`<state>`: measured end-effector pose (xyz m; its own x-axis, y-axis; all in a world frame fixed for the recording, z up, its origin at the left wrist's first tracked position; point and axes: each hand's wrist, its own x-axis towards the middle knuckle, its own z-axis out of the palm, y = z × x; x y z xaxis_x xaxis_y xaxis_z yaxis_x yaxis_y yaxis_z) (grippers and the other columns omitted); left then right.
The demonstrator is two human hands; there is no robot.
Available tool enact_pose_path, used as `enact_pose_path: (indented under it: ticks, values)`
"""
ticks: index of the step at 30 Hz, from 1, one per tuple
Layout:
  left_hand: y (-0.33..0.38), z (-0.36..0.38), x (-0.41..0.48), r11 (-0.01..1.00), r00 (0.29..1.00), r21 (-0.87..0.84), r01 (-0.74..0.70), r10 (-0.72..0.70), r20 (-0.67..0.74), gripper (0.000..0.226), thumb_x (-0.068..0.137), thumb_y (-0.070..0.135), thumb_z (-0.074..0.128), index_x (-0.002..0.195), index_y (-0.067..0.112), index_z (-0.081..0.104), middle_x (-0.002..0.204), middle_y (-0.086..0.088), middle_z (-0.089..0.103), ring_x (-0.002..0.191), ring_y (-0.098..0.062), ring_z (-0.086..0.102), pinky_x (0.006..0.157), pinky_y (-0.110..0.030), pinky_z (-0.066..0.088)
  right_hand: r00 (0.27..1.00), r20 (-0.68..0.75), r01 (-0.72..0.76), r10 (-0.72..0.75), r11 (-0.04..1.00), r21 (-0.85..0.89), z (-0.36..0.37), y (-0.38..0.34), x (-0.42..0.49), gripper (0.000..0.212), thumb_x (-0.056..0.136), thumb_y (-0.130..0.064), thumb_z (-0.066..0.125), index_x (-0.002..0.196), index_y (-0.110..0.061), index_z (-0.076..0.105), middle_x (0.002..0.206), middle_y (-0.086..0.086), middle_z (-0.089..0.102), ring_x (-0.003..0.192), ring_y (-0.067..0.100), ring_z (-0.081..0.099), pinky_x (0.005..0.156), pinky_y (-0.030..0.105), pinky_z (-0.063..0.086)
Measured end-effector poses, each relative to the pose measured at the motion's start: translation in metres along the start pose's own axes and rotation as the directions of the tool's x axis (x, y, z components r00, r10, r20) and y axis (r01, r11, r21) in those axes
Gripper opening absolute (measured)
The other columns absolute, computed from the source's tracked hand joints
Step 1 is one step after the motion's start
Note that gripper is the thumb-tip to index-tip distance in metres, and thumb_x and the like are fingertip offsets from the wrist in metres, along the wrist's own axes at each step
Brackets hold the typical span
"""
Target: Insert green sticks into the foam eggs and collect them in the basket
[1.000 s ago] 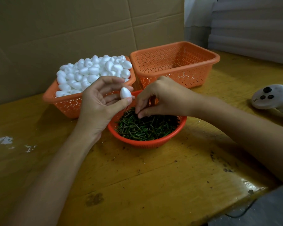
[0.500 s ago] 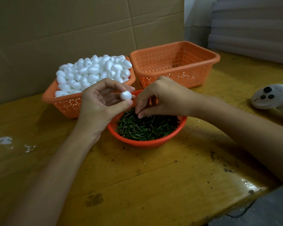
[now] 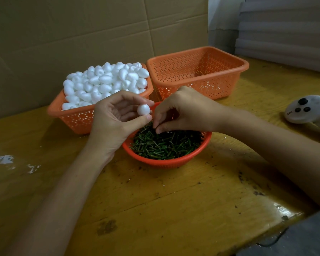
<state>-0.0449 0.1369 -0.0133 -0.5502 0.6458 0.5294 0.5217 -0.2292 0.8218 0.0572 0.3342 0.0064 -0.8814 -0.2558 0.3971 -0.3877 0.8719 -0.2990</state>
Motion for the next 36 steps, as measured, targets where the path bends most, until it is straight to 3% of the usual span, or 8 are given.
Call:
enact_pose_path:
  ticks: [7, 11, 16, 19, 22, 26, 31, 36]
  values:
    - [-0.0006, 0.0, 0.0009, 0.999, 0.998, -0.035, 0.016, -0.018, -0.062, 0.032, 0.079, 0.005, 0.088, 0.104, 0.014, 0.071, 0.11, -0.008, 0.079, 0.101, -0.023, 0.077, 0.09, -0.029, 0.061, 1.0, -0.007, -0.012, 0.012, 1.0, 0.001, -0.0005, -0.0004, 0.0, 0.013, 0.086, -0.033, 0.084, 0.097, -0.028, 0.081, 0.09, -0.016, 0.077, 0.087, -0.005, 0.069, 0.084, 0.027, 0.054]
    - [-0.0015, -0.0009, 0.001, 0.999, 0.997, -0.043, 0.028, -0.031, -0.074, 0.034, 0.078, 0.002, 0.089, 0.103, 0.018, 0.072, 0.107, -0.005, 0.078, 0.096, -0.021, 0.077, 0.086, -0.027, 0.061, 1.0, -0.015, -0.026, 0.026, 1.0, 0.001, -0.0008, -0.0009, 0.0001, 0.015, 0.085, -0.031, 0.085, 0.098, -0.027, 0.081, 0.092, -0.015, 0.078, 0.089, -0.003, 0.071, 0.086, 0.03, 0.055]
    - [-0.0023, -0.0013, 0.0015, 0.997, 0.994, -0.057, 0.049, -0.054, -0.091, 0.035, 0.078, 0.008, 0.09, 0.107, 0.017, 0.072, 0.11, -0.007, 0.076, 0.1, -0.033, 0.077, 0.089, -0.036, 0.063, 0.998, -0.016, -0.059, 0.059, 0.998, -0.005, -0.001, -0.0015, 0.0004, 0.019, 0.081, -0.027, 0.088, 0.099, -0.025, 0.082, 0.092, -0.012, 0.078, 0.088, -0.001, 0.072, 0.086, 0.031, 0.057]
    - [-0.0011, 0.0007, 0.0009, 0.997, 0.995, -0.06, 0.039, -0.044, -0.086, 0.034, 0.078, 0.014, 0.09, 0.106, 0.021, 0.073, 0.107, -0.004, 0.078, 0.102, -0.024, 0.077, 0.087, -0.027, 0.06, 0.997, -0.034, -0.067, 0.066, 0.998, -0.014, -0.0013, -0.002, 0.0003, 0.019, 0.082, -0.027, 0.088, 0.1, -0.024, 0.082, 0.091, -0.011, 0.078, 0.088, 0.0, 0.072, 0.086, 0.031, 0.056]
    - [-0.0002, 0.0023, 0.0003, 0.996, 0.995, -0.081, 0.038, -0.045, -0.089, 0.033, 0.077, 0.013, 0.089, 0.105, 0.02, 0.072, 0.103, 0.0, 0.079, 0.102, -0.018, 0.076, 0.087, -0.022, 0.058, 0.996, -0.066, -0.06, 0.058, 0.998, -0.029, -0.001, -0.0029, 0.0002, 0.014, 0.087, -0.029, 0.083, 0.099, -0.022, 0.081, 0.084, -0.013, 0.076, 0.081, 0.0, 0.071, 0.084, 0.029, 0.055]
    - [0.0003, 0.0019, 0.0005, 0.996, 0.996, -0.085, 0.029, -0.037, -0.086, 0.036, 0.075, 0.012, 0.089, 0.105, 0.016, 0.069, 0.103, -0.004, 0.079, 0.1, -0.022, 0.077, 0.087, -0.026, 0.059, 0.996, -0.053, -0.07, 0.074, 0.995, 0.075, -0.0008, -0.0045, -0.0004, 0.006, 0.095, -0.023, 0.076, 0.096, -0.016, 0.076, 0.077, -0.012, 0.076, 0.067, 0.0, 0.073, 0.075, 0.021, 0.058]
    - [0.0005, -0.001, 0.0011, 0.996, 0.997, -0.085, 0.024, -0.03, -0.066, 0.035, 0.075, 0.008, 0.088, 0.101, 0.014, 0.064, 0.106, -0.01, 0.08, 0.1, -0.026, 0.078, 0.087, -0.029, 0.061, 0.998, -0.031, -0.057, 0.061, 0.99, 0.131, 0.0002, -0.0041, -0.0007, 0.01, 0.098, -0.02, 0.072, 0.097, -0.011, 0.071, 0.081, -0.008, 0.077, 0.068, 0.008, 0.075, 0.071, 0.031, 0.062]
    - [-0.0007, -0.0014, 0.0013, 0.996, 0.996, -0.082, 0.024, -0.031, -0.081, 0.033, 0.078, 0.005, 0.087, 0.104, 0.011, 0.067, 0.105, -0.006, 0.08, 0.1, -0.024, 0.078, 0.088, -0.03, 0.061, 0.997, -0.059, -0.05, 0.055, 0.995, 0.081, 0.0011, -0.0035, 0.0002, 0.01, 0.101, -0.022, 0.068, 0.098, -0.013, 0.068, 0.082, -0.01, 0.076, 0.069, 0.004, 0.073, 0.076, 0.027, 0.058]
